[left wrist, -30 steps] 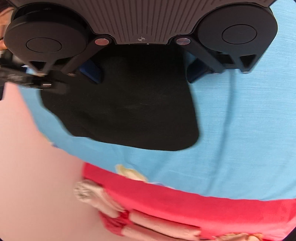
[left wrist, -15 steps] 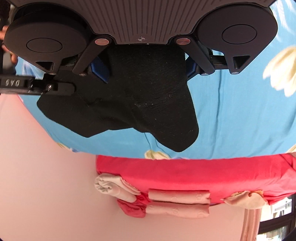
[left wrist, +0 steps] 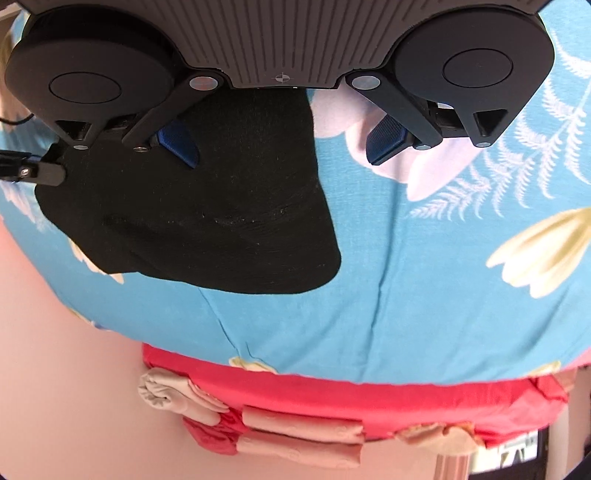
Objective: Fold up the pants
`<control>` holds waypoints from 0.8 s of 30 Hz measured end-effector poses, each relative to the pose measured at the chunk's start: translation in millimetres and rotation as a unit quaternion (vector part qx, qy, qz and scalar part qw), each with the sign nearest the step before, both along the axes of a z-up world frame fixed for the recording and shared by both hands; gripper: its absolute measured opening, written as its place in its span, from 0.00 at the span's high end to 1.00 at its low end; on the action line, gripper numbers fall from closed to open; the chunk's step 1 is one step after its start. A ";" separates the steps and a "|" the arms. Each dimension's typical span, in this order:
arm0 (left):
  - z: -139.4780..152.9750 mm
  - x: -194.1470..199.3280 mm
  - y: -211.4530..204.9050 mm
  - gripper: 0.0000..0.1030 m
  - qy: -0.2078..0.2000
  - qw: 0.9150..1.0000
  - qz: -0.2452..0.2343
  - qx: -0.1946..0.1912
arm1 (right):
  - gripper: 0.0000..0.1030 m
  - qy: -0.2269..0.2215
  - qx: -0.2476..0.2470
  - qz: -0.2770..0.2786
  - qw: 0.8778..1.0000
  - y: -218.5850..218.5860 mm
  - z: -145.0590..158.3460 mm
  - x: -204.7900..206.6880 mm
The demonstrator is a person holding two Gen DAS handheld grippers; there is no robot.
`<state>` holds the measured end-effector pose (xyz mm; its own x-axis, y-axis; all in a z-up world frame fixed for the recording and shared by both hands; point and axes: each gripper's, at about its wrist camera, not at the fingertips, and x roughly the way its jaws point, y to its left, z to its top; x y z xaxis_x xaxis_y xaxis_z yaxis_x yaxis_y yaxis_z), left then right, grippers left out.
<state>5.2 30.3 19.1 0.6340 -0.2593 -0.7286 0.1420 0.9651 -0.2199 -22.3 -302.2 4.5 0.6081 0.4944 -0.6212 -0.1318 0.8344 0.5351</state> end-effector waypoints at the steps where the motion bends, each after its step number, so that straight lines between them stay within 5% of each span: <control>1: 1.6 -3.8 0.2 0.00 -0.003 1.000 0.001 0.003 | 0.22 0.001 0.001 -0.001 1.000 -5.0 0.8 -3.8; 8: 19.1 -29.2 16.0 0.00 -0.010 0.999 0.027 0.033 | 0.21 0.003 -0.116 -0.051 0.992 -32.5 15.1 -32.9; 12: 44.0 -54.2 16.0 0.00 -0.031 0.994 0.056 0.092 | 0.21 -0.067 -0.312 -0.104 0.942 -20.3 44.9 -57.3; 14: 53.6 -65.3 9.7 0.00 -0.046 0.989 0.064 0.123 | 0.08 -0.131 -0.355 -0.083 0.922 -4.0 63.6 -78.3; 16: 59.3 -72.2 -1.0 0.00 -0.056 0.987 0.060 0.135 | 0.04 -0.192 -0.369 -0.051 0.908 16.5 77.8 -98.0; 19: 57.5 -74.1 -22.1 0.00 -0.058 0.986 0.057 0.143 | 0.02 -0.234 -0.343 0.019 0.909 47.9 82.7 -113.8; 24: 31.7 -72.2 -43.5 0.00 -0.012 0.986 0.060 0.152 | 0.02 -0.203 -0.328 0.087 0.918 85.1 55.7 -117.1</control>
